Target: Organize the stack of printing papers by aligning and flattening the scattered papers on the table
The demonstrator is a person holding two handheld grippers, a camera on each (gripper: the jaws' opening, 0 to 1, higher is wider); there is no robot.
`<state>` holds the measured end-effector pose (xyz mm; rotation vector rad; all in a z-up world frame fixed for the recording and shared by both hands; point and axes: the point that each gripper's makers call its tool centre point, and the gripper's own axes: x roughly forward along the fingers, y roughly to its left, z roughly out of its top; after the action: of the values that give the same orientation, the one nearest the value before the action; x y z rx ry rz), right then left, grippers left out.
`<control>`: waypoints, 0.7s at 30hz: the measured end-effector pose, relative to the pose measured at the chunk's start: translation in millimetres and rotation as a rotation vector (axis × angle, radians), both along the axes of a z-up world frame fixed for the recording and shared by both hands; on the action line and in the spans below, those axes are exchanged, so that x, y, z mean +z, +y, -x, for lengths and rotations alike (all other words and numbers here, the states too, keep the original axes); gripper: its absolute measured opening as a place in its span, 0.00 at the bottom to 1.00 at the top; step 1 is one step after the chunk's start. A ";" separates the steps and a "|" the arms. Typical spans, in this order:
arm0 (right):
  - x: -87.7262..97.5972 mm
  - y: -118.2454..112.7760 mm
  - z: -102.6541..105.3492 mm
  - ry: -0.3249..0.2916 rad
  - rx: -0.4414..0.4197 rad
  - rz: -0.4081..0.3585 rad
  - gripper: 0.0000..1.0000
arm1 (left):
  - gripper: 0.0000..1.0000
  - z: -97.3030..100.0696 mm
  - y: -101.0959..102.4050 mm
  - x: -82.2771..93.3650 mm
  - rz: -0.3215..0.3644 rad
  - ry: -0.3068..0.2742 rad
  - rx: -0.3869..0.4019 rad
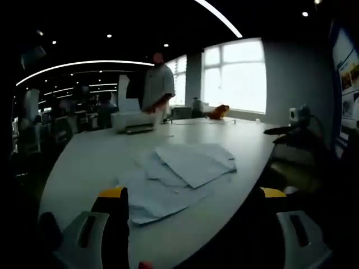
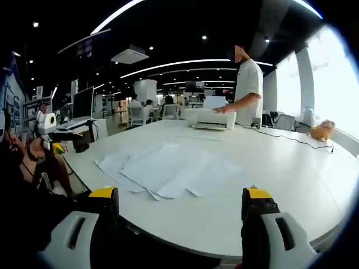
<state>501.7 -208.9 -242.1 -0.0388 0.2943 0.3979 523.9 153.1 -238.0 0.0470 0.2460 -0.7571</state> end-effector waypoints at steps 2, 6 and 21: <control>-0.3 0.3 0.2 0.001 0.001 0.001 0.85 | 0.97 0.1 0.4 -0.3 -0.001 0.001 0.001; -0.6 0.2 0.1 0.001 0.001 -0.002 0.85 | 0.97 0.3 0.8 -0.5 -0.002 0.001 0.002; -1.2 2.6 0.3 0.004 0.006 -0.002 0.85 | 0.97 0.7 -0.4 -0.6 -0.008 0.000 0.000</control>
<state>501.4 -206.3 -243.3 -0.0371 0.2983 0.4041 523.2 152.7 -238.6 0.0545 0.2488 -0.7563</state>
